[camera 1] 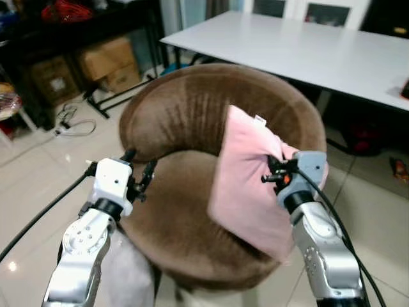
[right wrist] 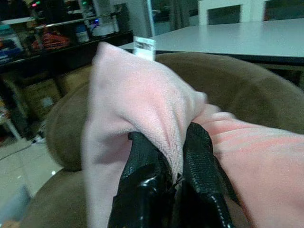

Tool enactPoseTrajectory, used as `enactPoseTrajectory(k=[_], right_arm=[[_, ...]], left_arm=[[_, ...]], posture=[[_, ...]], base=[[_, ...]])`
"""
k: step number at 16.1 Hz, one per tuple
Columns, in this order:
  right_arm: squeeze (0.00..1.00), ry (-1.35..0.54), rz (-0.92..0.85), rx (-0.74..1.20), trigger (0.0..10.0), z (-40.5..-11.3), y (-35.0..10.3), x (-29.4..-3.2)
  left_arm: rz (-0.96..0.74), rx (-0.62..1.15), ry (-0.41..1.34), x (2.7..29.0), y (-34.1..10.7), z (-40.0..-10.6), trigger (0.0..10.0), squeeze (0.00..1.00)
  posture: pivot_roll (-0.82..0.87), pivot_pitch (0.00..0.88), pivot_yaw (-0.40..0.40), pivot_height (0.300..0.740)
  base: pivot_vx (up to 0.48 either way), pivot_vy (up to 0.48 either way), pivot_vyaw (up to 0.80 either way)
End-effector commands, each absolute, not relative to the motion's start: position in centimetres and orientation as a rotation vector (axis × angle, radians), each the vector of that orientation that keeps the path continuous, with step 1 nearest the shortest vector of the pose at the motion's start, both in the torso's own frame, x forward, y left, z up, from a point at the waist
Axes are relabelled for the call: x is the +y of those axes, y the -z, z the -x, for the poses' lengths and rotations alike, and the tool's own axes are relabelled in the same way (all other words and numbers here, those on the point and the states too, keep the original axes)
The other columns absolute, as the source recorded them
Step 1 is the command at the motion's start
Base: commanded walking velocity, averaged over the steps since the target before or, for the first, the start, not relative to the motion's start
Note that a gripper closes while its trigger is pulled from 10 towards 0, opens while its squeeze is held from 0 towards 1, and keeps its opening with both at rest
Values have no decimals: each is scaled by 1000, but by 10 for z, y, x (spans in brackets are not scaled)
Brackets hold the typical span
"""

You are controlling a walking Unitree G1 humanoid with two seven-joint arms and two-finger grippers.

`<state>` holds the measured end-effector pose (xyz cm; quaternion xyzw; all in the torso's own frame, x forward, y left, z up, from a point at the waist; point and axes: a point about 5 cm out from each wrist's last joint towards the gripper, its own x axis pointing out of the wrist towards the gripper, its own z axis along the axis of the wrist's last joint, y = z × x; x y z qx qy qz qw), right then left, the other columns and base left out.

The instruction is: Move the pillow to the sofa from floor

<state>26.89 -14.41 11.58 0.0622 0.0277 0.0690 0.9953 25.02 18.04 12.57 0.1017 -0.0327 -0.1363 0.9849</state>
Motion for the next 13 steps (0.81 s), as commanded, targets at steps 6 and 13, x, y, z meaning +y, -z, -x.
enactPoseTrajectory(k=[6, 13], right_arm=[[0, -160, -120, 2, 10000, -270, -127, -143], [0, -277, -86, 42, 10000, -281, -142, -128]], left_arm=[[-206, -67, 294, 177, -127, -250, 10000, 0], [-236, -16, 382, 179, -123, -241, 10000, 0]], posture=[[-51, 0, 63, 740], [-29, 0, 45, 740]], base=[[333, 0, 0], [138, 0, 0]])
